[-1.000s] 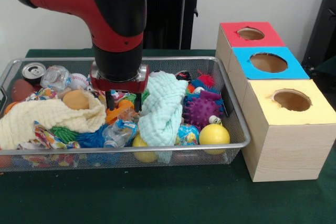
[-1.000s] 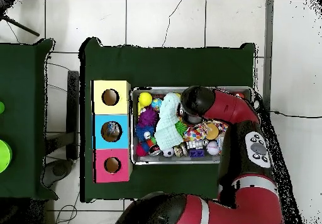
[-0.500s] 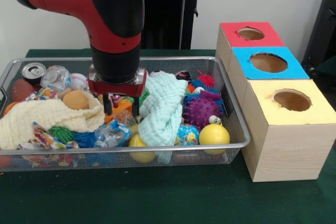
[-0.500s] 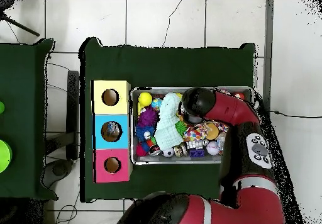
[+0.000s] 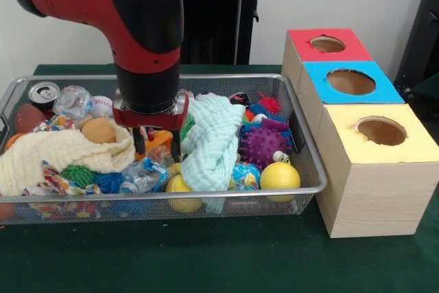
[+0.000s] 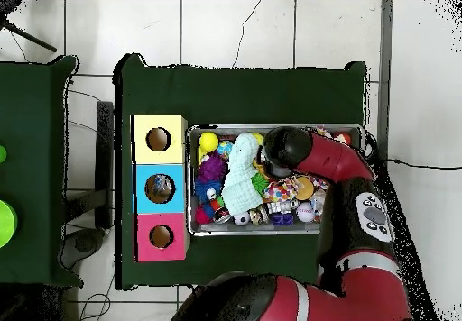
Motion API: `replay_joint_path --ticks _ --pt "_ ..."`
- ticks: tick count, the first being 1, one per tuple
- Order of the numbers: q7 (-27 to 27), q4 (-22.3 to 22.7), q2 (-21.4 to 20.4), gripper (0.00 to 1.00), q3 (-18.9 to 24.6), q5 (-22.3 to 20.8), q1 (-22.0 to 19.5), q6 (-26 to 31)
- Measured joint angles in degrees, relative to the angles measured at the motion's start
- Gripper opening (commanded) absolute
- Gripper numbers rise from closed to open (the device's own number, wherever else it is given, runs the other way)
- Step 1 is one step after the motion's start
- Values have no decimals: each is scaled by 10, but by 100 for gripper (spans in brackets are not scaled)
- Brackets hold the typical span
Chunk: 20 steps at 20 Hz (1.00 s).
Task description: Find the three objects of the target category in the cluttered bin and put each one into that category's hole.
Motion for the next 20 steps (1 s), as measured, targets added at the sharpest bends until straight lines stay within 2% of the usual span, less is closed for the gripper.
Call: replay_joint_path --ticks 17,18,20 --pt "0 6 7 100 2 4 -3 -19" --pt "0 6 7 0 2 4 -3 -19" --pt "0 6 7 0 3 4 -4 -21"
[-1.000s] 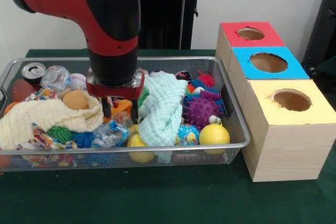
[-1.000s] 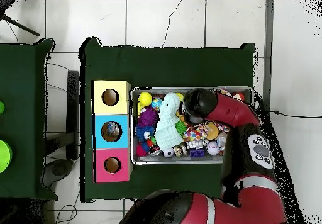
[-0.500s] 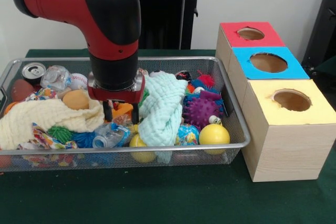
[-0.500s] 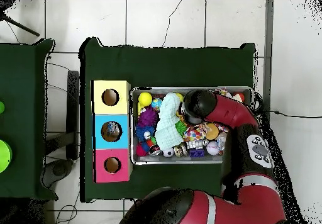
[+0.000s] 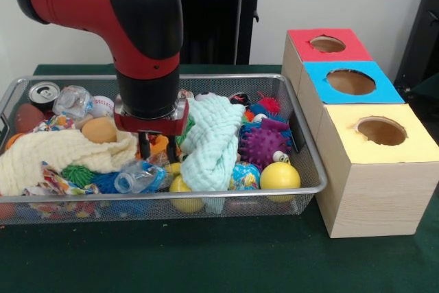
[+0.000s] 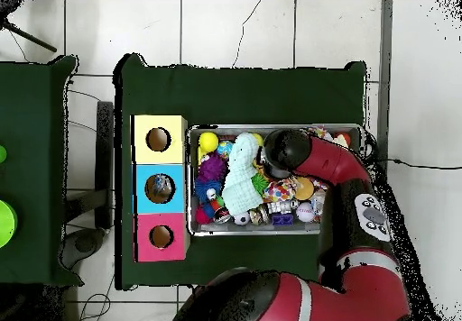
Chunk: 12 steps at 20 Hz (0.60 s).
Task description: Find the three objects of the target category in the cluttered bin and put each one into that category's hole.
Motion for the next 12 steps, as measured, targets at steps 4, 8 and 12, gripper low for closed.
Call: replay_joint_path --ticks 4,8,12 --pt "0 2 -2 0 1 0 0 -2" --pt "0 3 -2 0 1 0 -1 -2" --pt "0 5 -2 0 2 0 -3 -3"
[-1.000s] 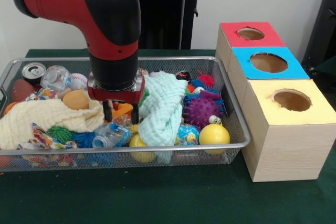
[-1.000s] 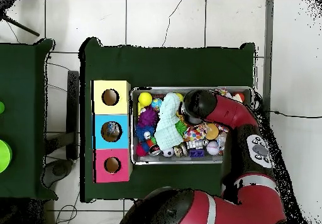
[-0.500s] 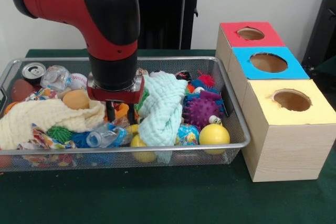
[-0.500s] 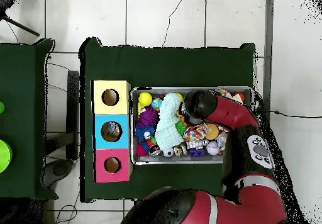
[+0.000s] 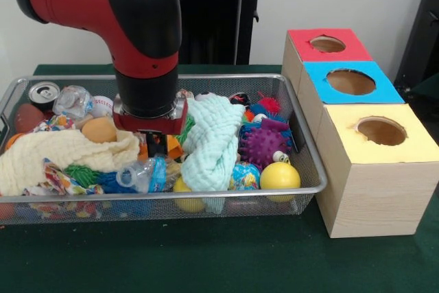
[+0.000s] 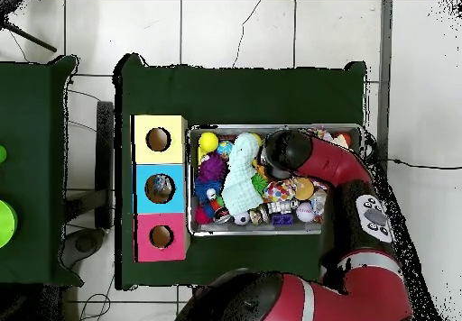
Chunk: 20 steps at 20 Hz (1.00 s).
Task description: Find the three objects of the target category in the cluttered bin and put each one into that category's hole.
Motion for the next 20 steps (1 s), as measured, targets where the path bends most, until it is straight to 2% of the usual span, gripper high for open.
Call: replay_joint_path --ticks 8,20 --pt "0 4 -11 0 0 -1 -2 0" --pt "0 5 -51 0 0 -3 5 0"
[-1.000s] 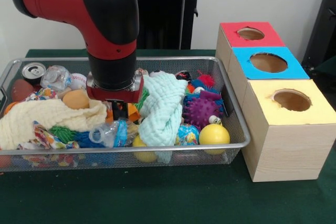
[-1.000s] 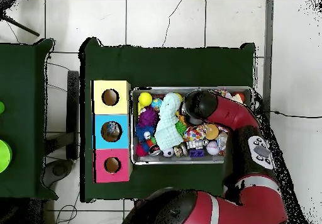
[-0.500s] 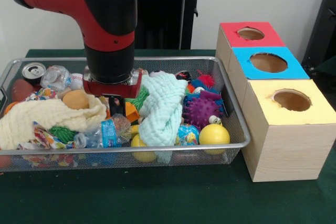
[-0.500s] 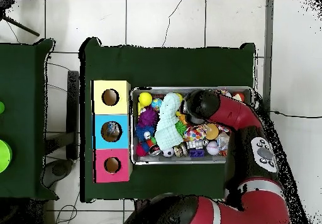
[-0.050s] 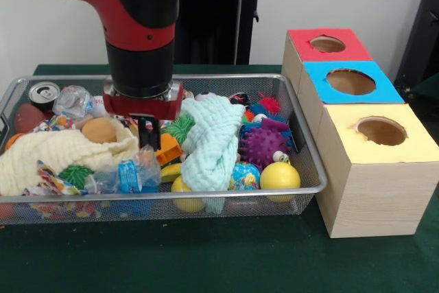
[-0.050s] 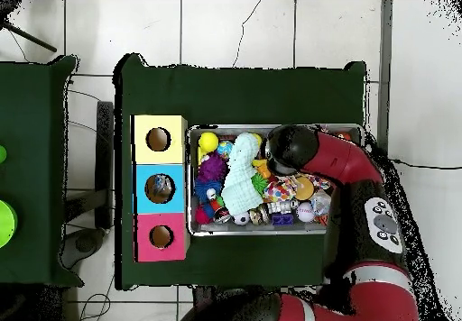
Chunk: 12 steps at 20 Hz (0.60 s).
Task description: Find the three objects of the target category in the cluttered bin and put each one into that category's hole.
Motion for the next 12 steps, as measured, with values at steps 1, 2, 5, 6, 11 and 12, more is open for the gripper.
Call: replay_joint_path --ticks 1,2,5,6,11,12 --pt "0 0 -4 0 0 0 2 0" --pt "0 0 -7 0 0 0 3 0" --pt "0 0 -14 0 0 0 5 0" --pt "0 0 -16 0 0 0 5 0" --pt "0 0 -24 0 0 0 6 0" --pt "0 0 -26 0 0 0 6 0"
